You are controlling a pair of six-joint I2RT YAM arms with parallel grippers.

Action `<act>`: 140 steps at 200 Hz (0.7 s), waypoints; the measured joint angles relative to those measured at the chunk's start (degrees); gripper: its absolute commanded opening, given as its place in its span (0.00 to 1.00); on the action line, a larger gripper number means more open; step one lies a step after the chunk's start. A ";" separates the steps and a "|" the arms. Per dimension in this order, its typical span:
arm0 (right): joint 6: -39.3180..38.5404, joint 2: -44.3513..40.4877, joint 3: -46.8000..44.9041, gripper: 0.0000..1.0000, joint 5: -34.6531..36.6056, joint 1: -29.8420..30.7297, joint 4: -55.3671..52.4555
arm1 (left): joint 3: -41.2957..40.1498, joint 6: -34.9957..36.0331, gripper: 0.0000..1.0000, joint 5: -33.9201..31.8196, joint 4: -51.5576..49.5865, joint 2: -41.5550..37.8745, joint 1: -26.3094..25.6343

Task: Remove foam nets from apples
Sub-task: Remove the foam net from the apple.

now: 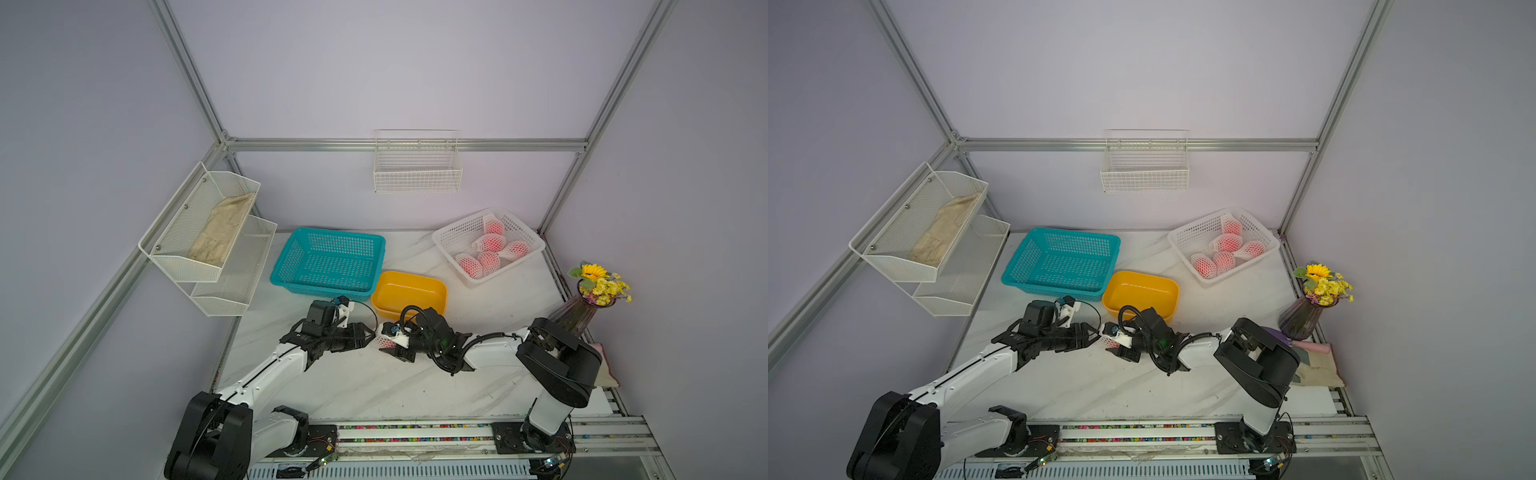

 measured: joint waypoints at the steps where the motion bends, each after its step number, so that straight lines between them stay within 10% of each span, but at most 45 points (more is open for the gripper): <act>1: 0.00 0.02 0.00 0.51 0.02 0.00 0.02 | 0.00 0.20 0.50 0.04 0.07 0.07 0.00; 71: -1.36 2.47 -1.29 0.74 -0.20 0.00 4.46 | 2.34 1.51 0.11 2.73 1.14 7.04 -0.79; 86: -1.60 2.64 -1.42 0.97 -0.15 0.04 4.68 | 2.67 1.60 0.08 3.06 1.14 7.06 -1.05; 140: -3.06 -0.70 -2.80 0.97 1.16 0.15 3.87 | 3.34 1.70 0.03 3.26 0.72 6.88 -1.73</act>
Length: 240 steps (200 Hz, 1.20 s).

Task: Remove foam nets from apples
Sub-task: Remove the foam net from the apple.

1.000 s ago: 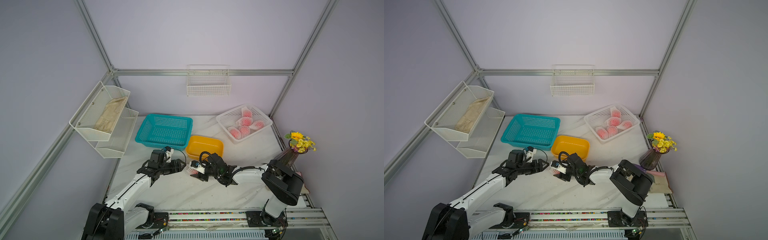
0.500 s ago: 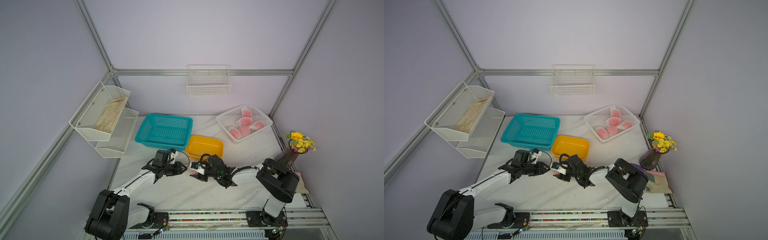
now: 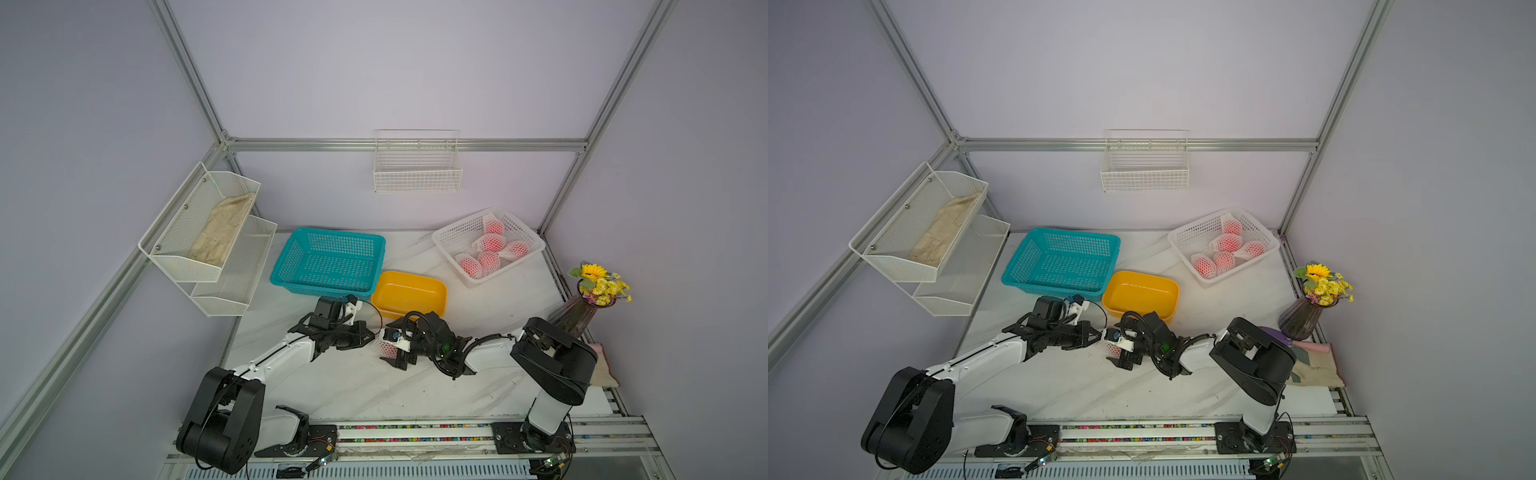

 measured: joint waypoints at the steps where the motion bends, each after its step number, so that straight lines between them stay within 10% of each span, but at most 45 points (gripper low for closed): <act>1: 0.02 -0.13 -0.02 0.97 0.02 0.00 -0.09 | 0.04 0.00 0.03 0.00 -0.04 0.00 -0.07; 122: 6.82 -23.41 -6.08 0.97 0.96 0.00 -13.92 | 7.87 0.00 0.02 -0.98 -5.64 1.40 -4.94; 240: 9.09 -11.91 -1.25 0.81 -7.28 -6.95 -15.63 | 11.98 -0.68 0.08 -2.14 -7.41 5.92 -6.19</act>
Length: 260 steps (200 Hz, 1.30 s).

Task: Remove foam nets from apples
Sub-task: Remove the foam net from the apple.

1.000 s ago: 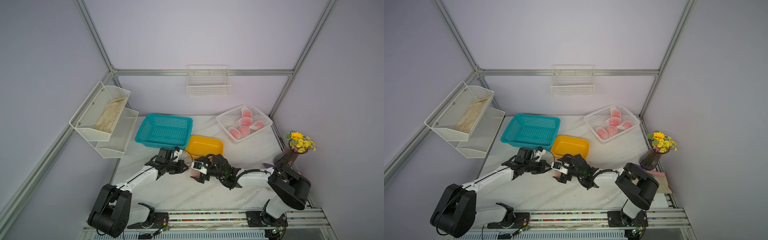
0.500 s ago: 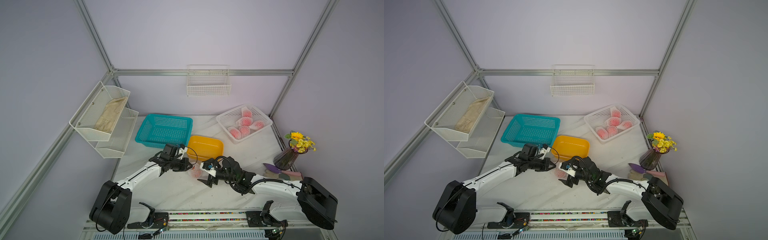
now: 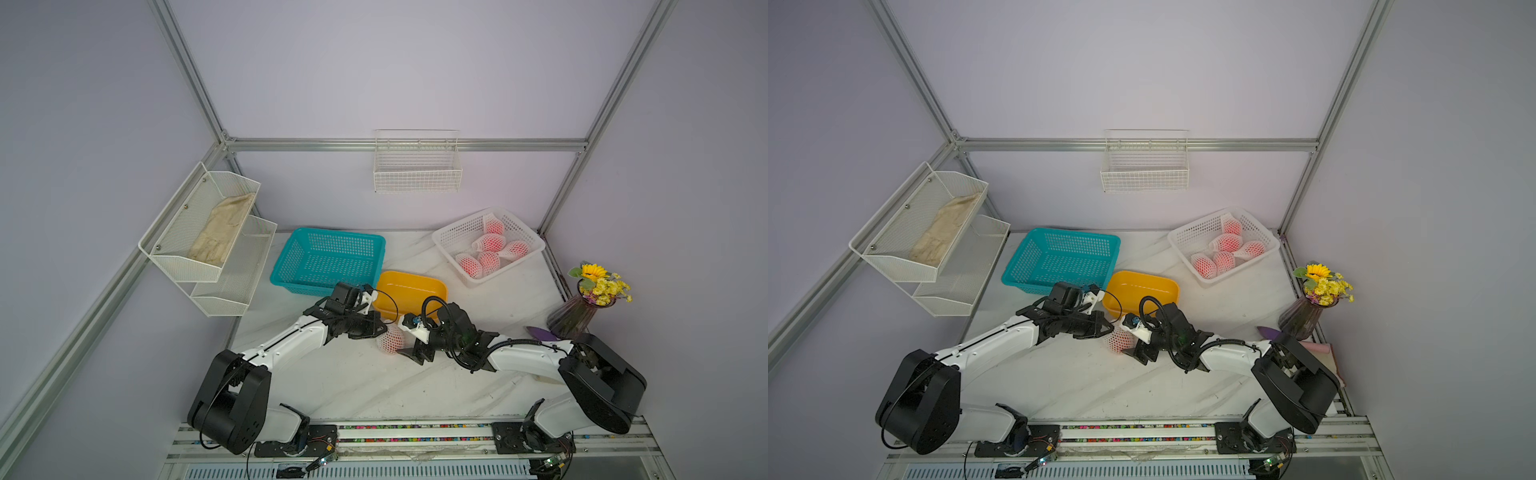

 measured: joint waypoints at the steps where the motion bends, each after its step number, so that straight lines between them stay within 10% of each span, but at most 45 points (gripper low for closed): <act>1: 0.00 0.07 0.07 0.80 -0.11 -0.04 0.00 | 0.04 0.02 0.08 0.00 0.00 0.00 -0.02; 124: 0.04 6.25 4.24 0.34 -11.93 -4.33 -0.37 | 3.50 0.07 0.18 0.33 -2.10 3.02 -1.86; 192: -0.52 6.69 4.20 0.12 -13.27 -4.83 -0.83 | 4.37 2.01 0.71 -1.77 -4.02 1.97 -1.88; 260: -0.94 6.69 4.17 0.08 -13.29 -4.87 -0.87 | 4.17 9.27 0.87 -9.81 -6.43 -9.49 -1.88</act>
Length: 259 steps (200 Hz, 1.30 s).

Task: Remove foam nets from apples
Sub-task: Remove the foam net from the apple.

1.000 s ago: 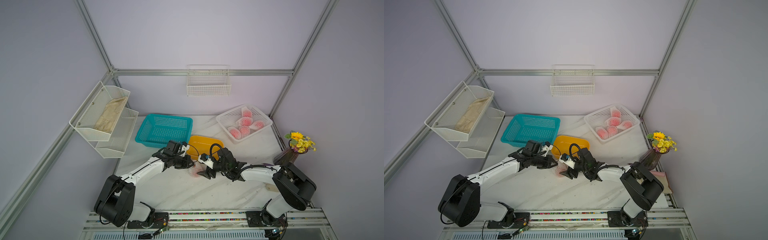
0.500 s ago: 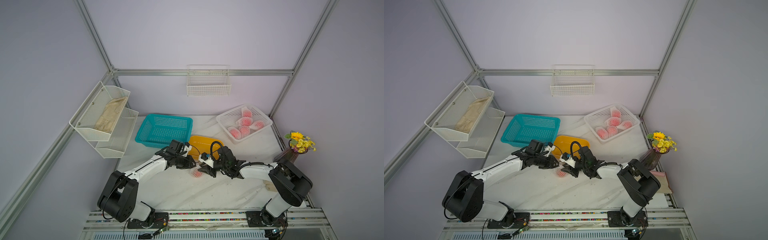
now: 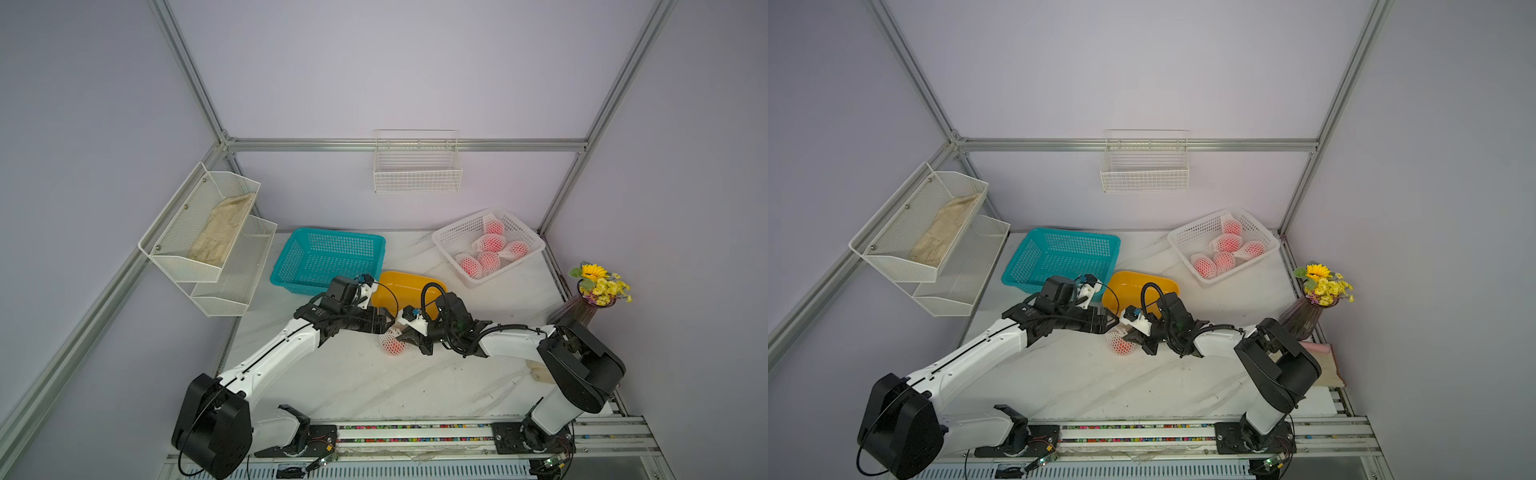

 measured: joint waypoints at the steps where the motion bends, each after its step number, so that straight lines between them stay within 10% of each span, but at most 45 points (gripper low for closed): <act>1: 0.00 -0.02 0.00 0.08 0.00 0.00 0.00 | -0.04 0.15 0.87 -0.13 0.00 -0.15 0.00; 169: 0.04 -0.94 -0.55 0.06 0.00 0.00 0.02 | -12.04 16.44 0.76 0.33 11.72 -0.42 -2.38; 259: 0.61 -2.97 -0.59 0.09 0.02 0.00 0.00 | -11.61 18.18 0.31 0.92 13.31 4.44 -5.88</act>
